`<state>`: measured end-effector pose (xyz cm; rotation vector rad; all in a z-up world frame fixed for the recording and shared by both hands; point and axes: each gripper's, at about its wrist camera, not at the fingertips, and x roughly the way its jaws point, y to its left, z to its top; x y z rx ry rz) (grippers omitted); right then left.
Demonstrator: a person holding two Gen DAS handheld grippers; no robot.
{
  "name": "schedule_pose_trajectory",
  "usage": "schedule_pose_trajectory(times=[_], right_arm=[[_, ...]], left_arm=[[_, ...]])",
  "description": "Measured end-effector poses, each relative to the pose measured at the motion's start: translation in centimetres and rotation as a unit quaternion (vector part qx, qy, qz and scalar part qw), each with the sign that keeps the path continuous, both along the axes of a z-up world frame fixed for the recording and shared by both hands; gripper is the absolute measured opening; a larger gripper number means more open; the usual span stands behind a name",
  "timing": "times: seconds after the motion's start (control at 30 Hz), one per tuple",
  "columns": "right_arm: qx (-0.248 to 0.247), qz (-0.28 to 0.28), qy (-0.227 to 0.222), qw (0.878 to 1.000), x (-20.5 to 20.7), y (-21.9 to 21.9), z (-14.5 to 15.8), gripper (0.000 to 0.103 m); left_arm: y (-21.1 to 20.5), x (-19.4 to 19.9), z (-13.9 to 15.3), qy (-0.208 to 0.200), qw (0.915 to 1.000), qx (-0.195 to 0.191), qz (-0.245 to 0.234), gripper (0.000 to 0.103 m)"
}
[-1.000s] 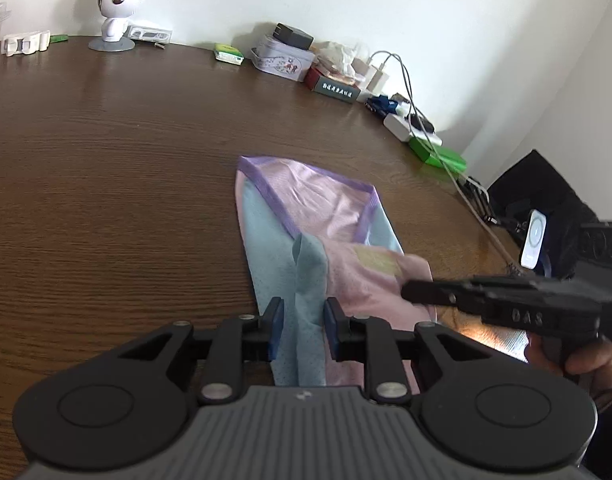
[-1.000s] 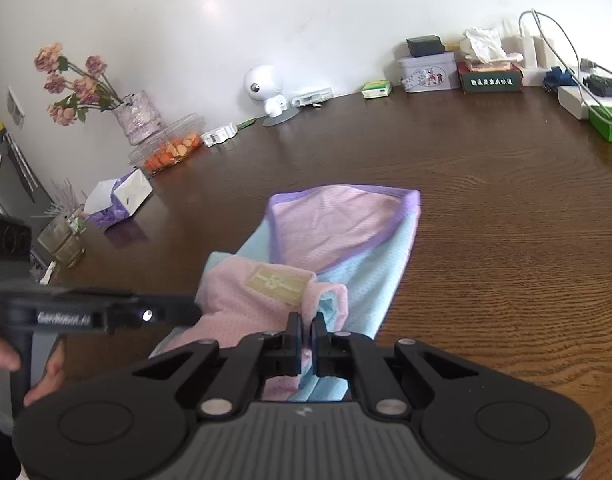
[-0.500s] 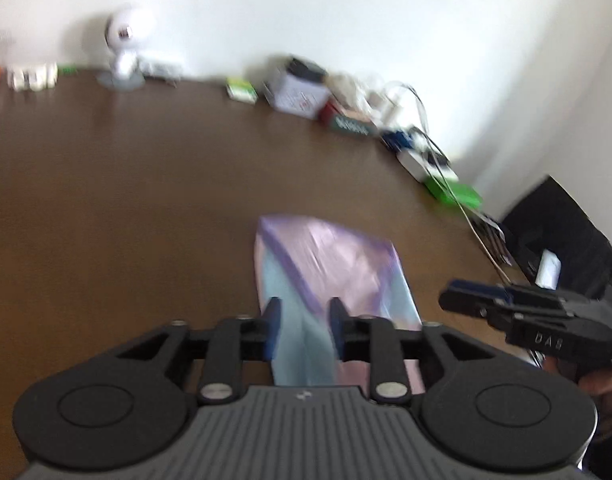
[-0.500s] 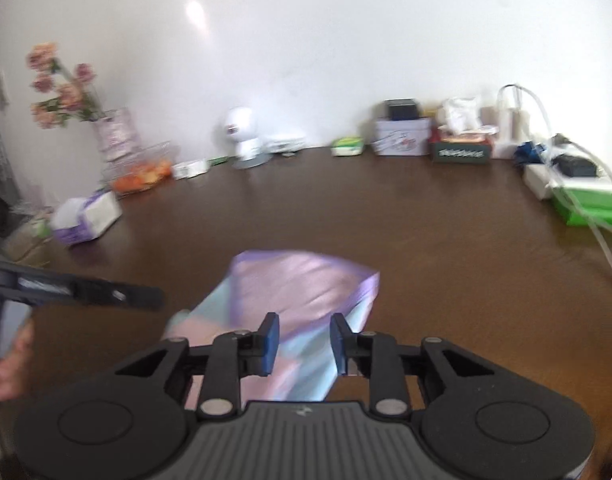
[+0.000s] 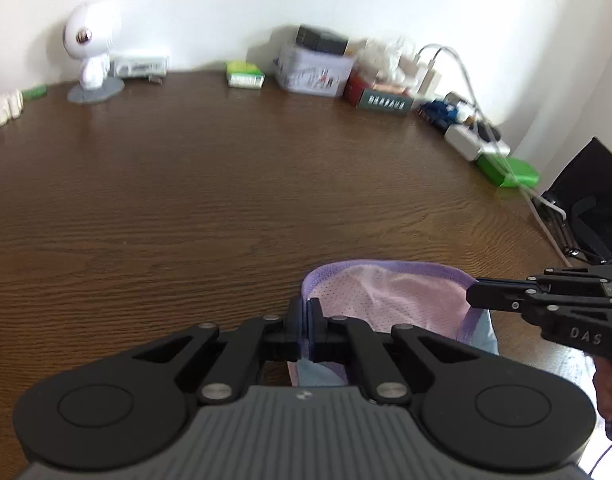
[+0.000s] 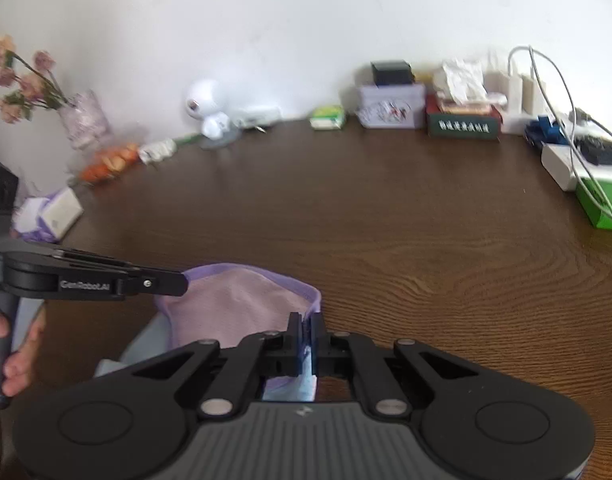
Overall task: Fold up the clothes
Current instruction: 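Fold the strip over onto itself with both grippers into a compact bundle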
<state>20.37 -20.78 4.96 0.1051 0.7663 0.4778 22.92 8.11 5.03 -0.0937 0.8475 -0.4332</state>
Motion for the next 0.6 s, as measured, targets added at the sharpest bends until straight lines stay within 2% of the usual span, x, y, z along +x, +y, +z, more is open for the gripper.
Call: schedule_pose_trajectory(times=[0.1, 0.2, 0.33, 0.43, 0.47, 0.5, 0.57, 0.6], right_arm=[[0.029, 0.028, -0.021, 0.999, -3.2, -1.5, 2.0, 0.002], [0.039, 0.062, -0.035, 0.997, -7.5, -2.6, 3.0, 0.002], [0.022, 0.118, -0.029, 0.992, -12.5, -2.3, 2.1, 0.002], [-0.035, 0.153, -0.016, 0.988, -15.1, -1.0, 0.3, 0.005], [-0.038, 0.164, -0.017, 0.986, -15.7, -1.0, 0.4, 0.006], [-0.042, 0.175, -0.017, 0.983, -16.4, -1.1, 0.5, 0.007], [-0.032, 0.186, -0.034, 0.981, -17.3, -1.8, 1.7, 0.015], [-0.019, 0.186, -0.049, 0.981, -17.6, -2.3, 2.5, 0.026]], left_arm=[[0.9, -4.3, 2.2, -0.034, 0.9993, -0.014, -0.001, 0.002], [0.8, -9.1, 3.4, -0.071, 0.9973, 0.019, 0.005, 0.002], [0.6, -14.0, 2.0, -0.049, 0.9982, 0.033, 0.011, 0.002], [1.0, -16.2, 0.2, -0.020, 0.9984, 0.044, 0.029, 0.005], [1.4, -16.6, -0.1, -0.008, 0.9985, 0.040, 0.035, 0.006], [2.1, -17.1, 0.3, -0.007, 0.9986, 0.033, 0.041, 0.007], [3.6, -18.0, 1.6, -0.020, 0.9984, 0.008, 0.053, 0.016], [4.3, -18.3, 2.6, -0.032, 0.9978, -0.009, 0.057, 0.028]])
